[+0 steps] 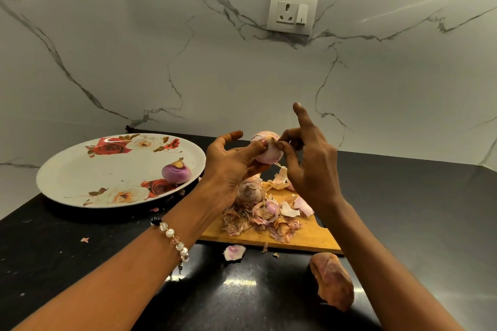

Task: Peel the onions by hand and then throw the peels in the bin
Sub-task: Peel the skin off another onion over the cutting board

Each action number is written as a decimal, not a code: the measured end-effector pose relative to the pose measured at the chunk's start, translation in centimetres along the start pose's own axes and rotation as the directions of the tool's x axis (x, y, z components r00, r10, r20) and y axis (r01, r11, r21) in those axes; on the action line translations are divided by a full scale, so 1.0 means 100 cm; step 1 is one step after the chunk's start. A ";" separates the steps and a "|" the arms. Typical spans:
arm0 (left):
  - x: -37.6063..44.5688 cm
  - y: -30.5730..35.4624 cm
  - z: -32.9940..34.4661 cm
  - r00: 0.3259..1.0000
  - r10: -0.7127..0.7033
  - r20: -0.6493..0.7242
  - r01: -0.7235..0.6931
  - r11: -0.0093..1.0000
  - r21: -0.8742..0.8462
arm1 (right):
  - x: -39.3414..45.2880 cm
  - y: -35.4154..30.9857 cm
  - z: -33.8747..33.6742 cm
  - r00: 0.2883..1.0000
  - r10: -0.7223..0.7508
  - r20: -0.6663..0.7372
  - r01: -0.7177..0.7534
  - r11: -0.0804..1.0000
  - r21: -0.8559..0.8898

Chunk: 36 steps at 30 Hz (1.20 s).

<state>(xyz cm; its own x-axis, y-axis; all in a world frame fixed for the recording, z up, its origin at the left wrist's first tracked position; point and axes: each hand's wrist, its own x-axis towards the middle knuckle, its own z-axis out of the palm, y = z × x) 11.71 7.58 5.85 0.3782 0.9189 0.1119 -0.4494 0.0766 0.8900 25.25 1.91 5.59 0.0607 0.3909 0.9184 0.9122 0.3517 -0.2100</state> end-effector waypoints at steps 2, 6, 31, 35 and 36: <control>-0.001 0.000 0.000 1.000 -0.009 0.003 0.009 1.000 -0.014 | -0.001 -0.002 0.003 0.999 0.035 0.001 -0.035 0.999 0.024; -0.002 -0.001 0.001 0.999 -0.037 0.022 0.038 0.998 -0.051 | -0.004 -0.002 0.010 0.991 0.133 0.019 -0.134 0.990 0.055; 0.008 0.003 -0.006 0.987 0.012 0.161 -0.015 1.000 0.021 | 0.006 0.011 -0.013 0.955 0.196 0.223 -0.250 0.936 0.247; 0.008 0.002 -0.008 0.972 0.149 0.180 -0.188 0.956 0.227 | 0.007 0.010 -0.016 0.957 0.158 0.245 -0.221 0.941 0.257; 0.007 0.002 -0.008 0.967 0.181 0.178 -0.224 0.940 0.258 | 0.008 0.011 -0.017 0.954 0.149 0.260 -0.218 0.940 0.263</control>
<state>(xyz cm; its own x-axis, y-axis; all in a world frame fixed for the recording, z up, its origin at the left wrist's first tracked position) 11.24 8.58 5.71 0.4286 0.8336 0.3485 -0.2984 -0.2335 0.9255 26.96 1.12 6.69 0.0880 0.6466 0.7578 0.7379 0.4687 -0.4857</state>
